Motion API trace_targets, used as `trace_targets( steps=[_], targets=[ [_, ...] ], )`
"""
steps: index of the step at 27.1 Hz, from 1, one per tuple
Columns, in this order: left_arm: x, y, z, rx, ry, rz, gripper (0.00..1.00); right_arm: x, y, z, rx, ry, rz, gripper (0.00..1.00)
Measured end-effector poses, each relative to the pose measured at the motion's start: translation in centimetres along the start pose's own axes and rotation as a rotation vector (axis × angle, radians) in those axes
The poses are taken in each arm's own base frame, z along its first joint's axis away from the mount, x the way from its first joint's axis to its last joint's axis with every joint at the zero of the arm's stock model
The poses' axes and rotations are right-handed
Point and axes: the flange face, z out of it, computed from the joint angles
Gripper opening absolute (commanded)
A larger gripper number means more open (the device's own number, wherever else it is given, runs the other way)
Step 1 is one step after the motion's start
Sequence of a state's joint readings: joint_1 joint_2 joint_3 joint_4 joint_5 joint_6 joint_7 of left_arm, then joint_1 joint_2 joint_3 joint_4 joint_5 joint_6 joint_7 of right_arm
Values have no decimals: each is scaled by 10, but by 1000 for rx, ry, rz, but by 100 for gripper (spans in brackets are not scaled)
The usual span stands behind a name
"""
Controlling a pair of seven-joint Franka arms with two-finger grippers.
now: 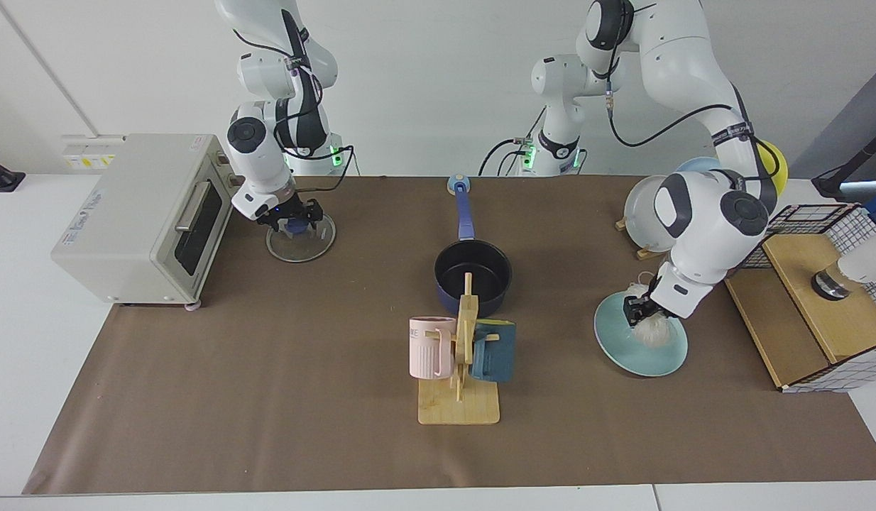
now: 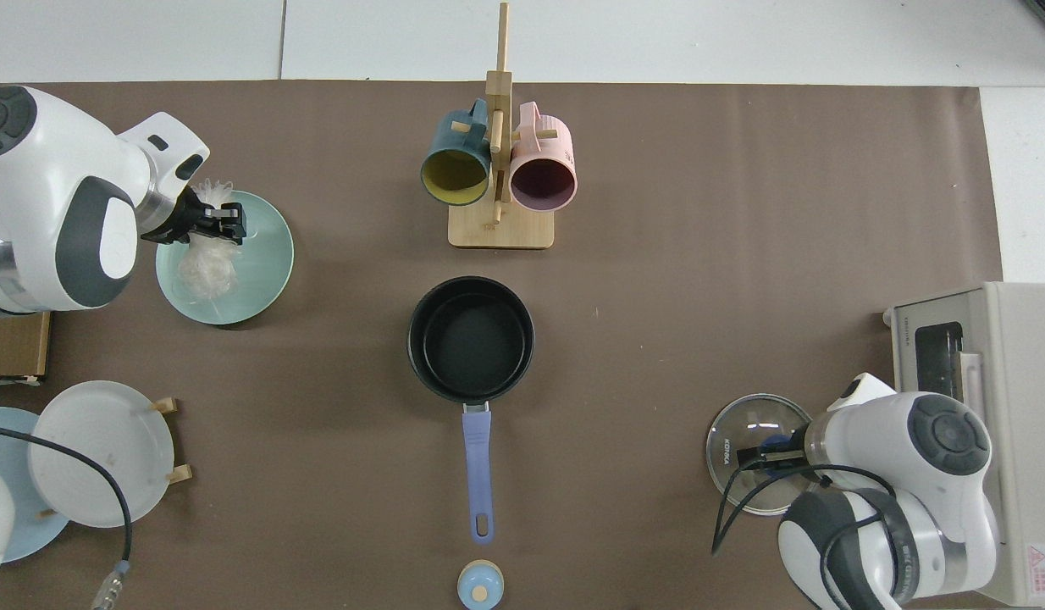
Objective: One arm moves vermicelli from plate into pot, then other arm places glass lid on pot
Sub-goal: 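Carry the vermicelli with the left gripper over the black pot and release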
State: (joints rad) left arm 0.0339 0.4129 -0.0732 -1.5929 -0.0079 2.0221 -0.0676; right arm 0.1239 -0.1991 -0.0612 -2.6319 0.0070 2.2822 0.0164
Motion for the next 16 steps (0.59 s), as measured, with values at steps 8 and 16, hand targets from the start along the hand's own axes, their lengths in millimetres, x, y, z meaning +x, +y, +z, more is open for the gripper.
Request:
trace_targets(
  steps=[8, 16],
  targets=[
    [-40, 88, -76, -33, -34, -43, 0, -4, -1, -1, 1, 3, -2, 95],
    [-98, 223, -88, -79, -54, -58, 0, -4, -1, 1, 1, 13, 4, 21]
  ],
)
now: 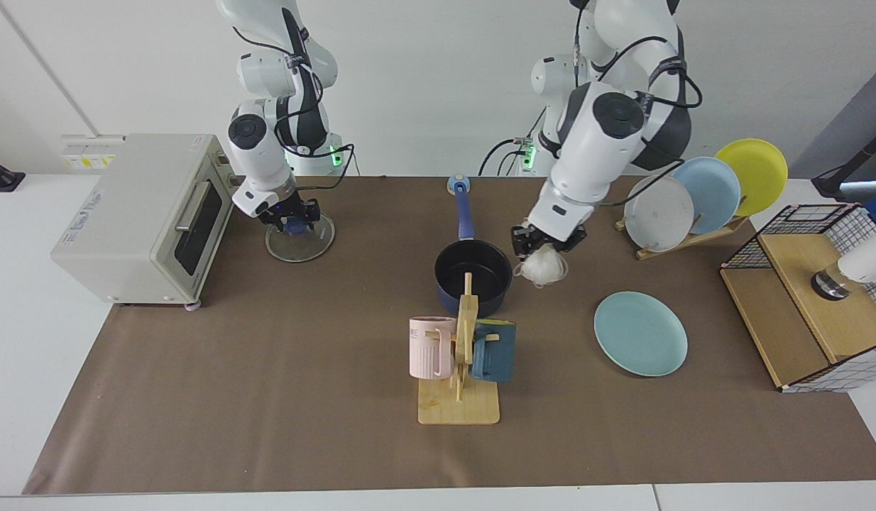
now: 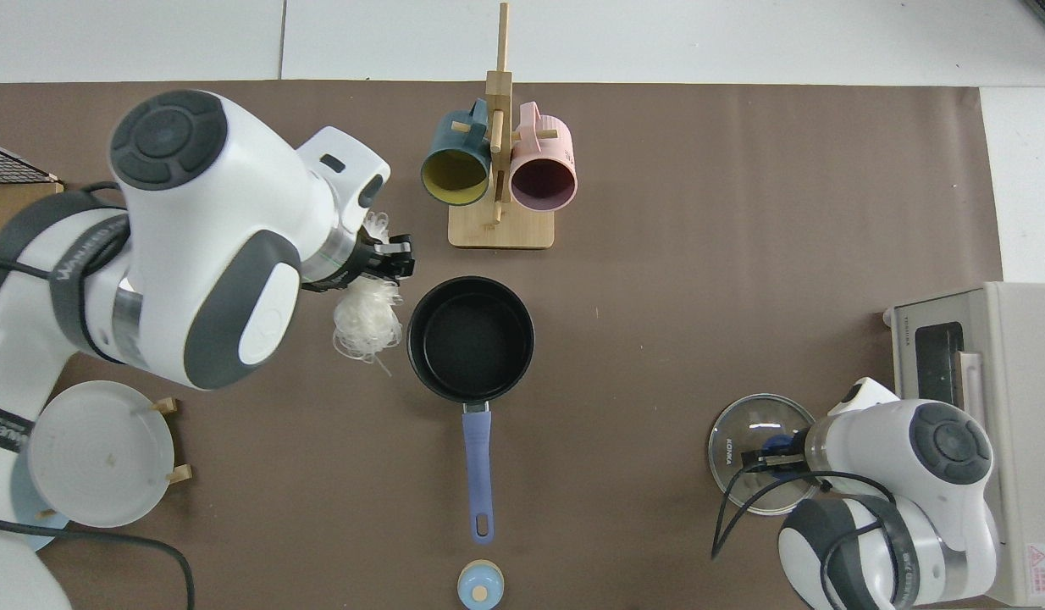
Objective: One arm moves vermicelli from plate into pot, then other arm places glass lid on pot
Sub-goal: 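Carry the vermicelli with the left gripper over the black pot and release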
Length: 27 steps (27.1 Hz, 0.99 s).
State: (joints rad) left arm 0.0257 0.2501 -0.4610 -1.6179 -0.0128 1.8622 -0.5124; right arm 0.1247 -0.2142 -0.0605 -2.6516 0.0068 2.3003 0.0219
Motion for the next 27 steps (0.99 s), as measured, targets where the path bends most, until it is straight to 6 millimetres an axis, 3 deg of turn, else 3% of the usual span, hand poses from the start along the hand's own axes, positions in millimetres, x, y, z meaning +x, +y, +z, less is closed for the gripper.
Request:
trace_targets(
  steps=[5, 7, 12, 15, 22, 24, 25, 26, 27],
  targets=[
    [-32, 48, 40, -41, 23, 5, 0, 0, -1, 0, -1, 0, 6, 6],
    [-42, 56, 59, -51, 26, 11, 0, 0, -2, 0, -1, 0, 5, 0],
    [-51, 57, 88, -60, 31, 16, 0, 5, -9, -10, -5, -7, -4, 0],
    [-52, 57, 101, -73, 47, 16, 0, 13, -11, -28, -6, -19, -5, 0],
    [-53, 58, 132, -19, 92, -6, 0, 37, -14, -90, -4, 13, -7, 0],
    [-55, 62, 142, -2, 106, -14, 19, 44, -15, -109, -4, 25, -7, 0],
    [-56, 64, 146, 2, 107, -16, 33, 46, -15, -117, -4, 29, -8, 0],
    [-57, 66, 149, 2, 109, -17, 58, 49, -15, -125, -4, 32, -8, 0],
    [-57, 68, 152, 0, 111, -16, 70, 52, -16, -135, -4, 33, -9, 0]
  ],
)
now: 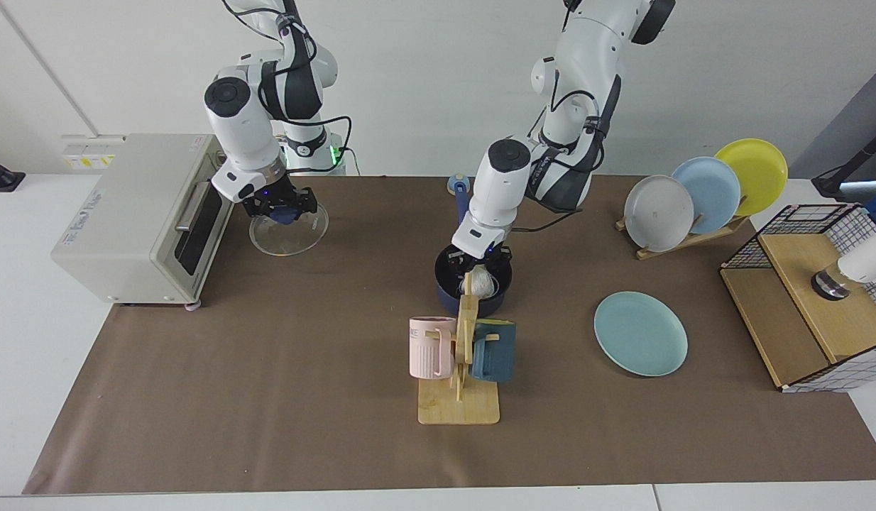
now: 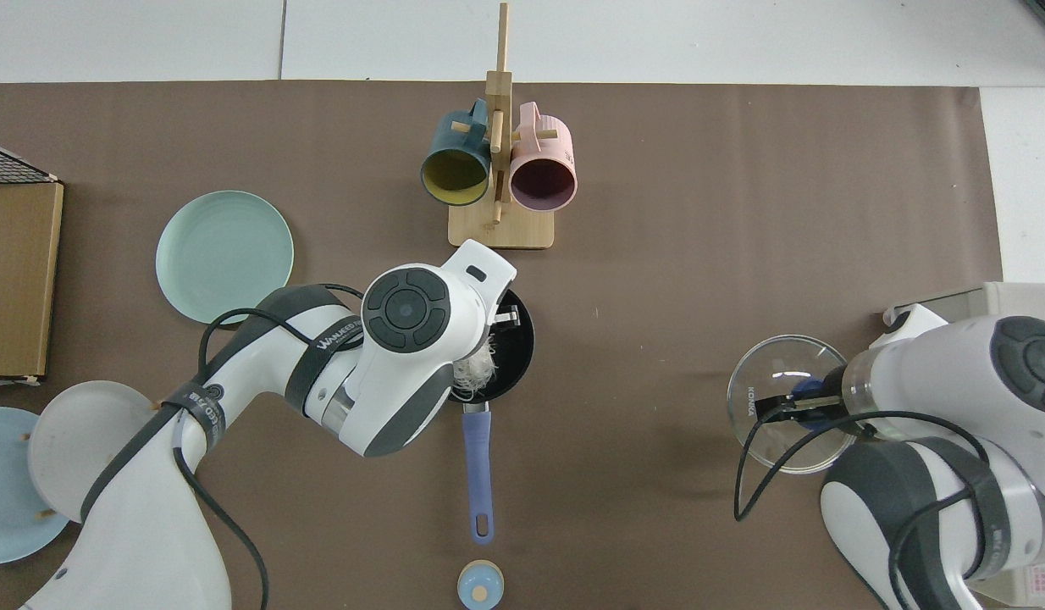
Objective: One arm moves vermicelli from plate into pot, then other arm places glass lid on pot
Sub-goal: 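Carry the vermicelli with the left gripper over the black pot and release, then withdraw the left gripper while the right gripper lifts the glass lid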
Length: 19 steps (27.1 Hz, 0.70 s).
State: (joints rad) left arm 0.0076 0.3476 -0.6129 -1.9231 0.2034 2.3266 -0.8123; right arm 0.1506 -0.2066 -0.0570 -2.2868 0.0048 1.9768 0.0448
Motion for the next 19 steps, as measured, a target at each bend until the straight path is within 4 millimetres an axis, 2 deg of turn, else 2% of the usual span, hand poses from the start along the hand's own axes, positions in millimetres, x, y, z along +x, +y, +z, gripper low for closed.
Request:
trace_targets(
  steps=[2, 7, 11, 15, 19],
  targets=[
    [0, 2, 4, -5, 1, 4, 100, 6, -2, -15, -1, -1, -4, 0],
    [2, -1, 8, -2, 1, 18, 100, 24, -14, -42, -4, 5, -11, 0],
    [9, -5, 1, 13, -2, 37, 100, 36, -21, -49, -6, 15, -6, 0],
    [28, -14, -32, 71, -25, 56, 100, 43, -26, -50, -7, 18, -12, 0],
    [53, -29, -87, 123, -43, 74, 100, 46, -36, -50, 15, 17, -3, 0]
  ],
)
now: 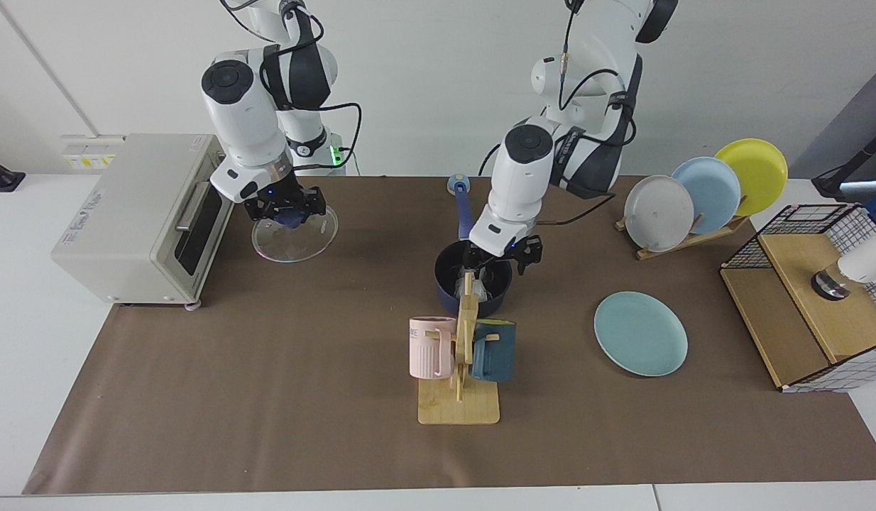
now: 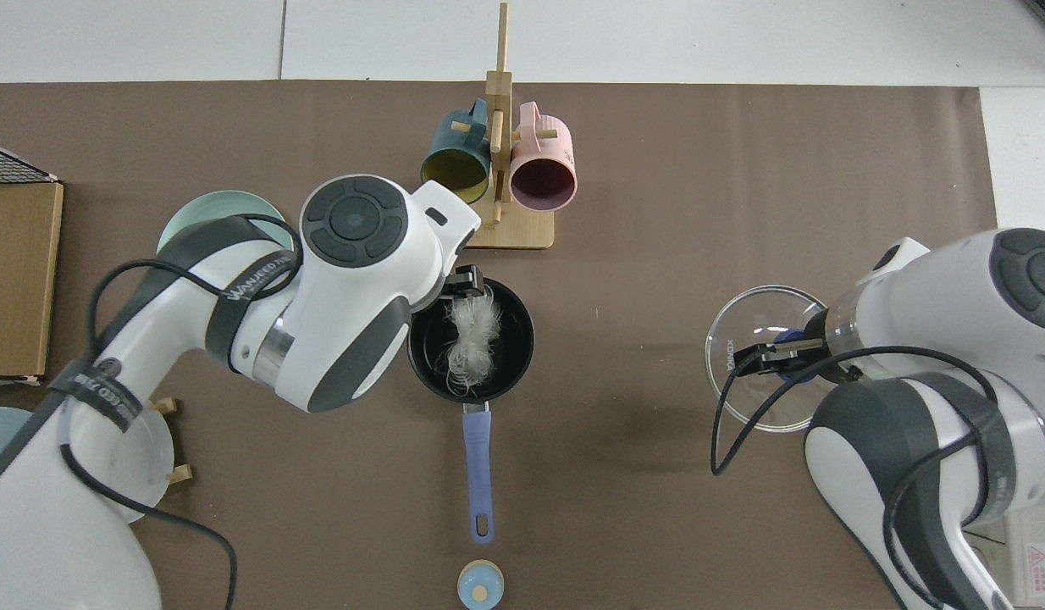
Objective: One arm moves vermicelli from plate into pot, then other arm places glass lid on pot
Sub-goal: 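Withdraw the left gripper while the right gripper lifts the glass lid, then carry the glass lid with the right gripper over the black pot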
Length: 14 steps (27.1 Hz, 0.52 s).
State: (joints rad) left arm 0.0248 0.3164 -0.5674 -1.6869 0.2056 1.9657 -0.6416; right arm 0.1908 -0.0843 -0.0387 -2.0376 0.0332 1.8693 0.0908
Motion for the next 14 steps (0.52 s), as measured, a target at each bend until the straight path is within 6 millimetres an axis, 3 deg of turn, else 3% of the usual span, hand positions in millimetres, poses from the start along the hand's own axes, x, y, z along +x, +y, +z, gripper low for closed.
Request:
trace_targets(
  steps=[5, 9, 14],
  targets=[
    [23, -57, -60, 4, -2, -4, 100, -1, -38, -5, 5, 15, 43, 0],
    [31, -119, -101, -7, 10, -9, 100, -4, -98, -9, 5, 41, 95, 0],
    [23, -194, -141, 17, 4, 24, 100, 0, -171, -8, 22, 48, 173, 0]
  ],
)
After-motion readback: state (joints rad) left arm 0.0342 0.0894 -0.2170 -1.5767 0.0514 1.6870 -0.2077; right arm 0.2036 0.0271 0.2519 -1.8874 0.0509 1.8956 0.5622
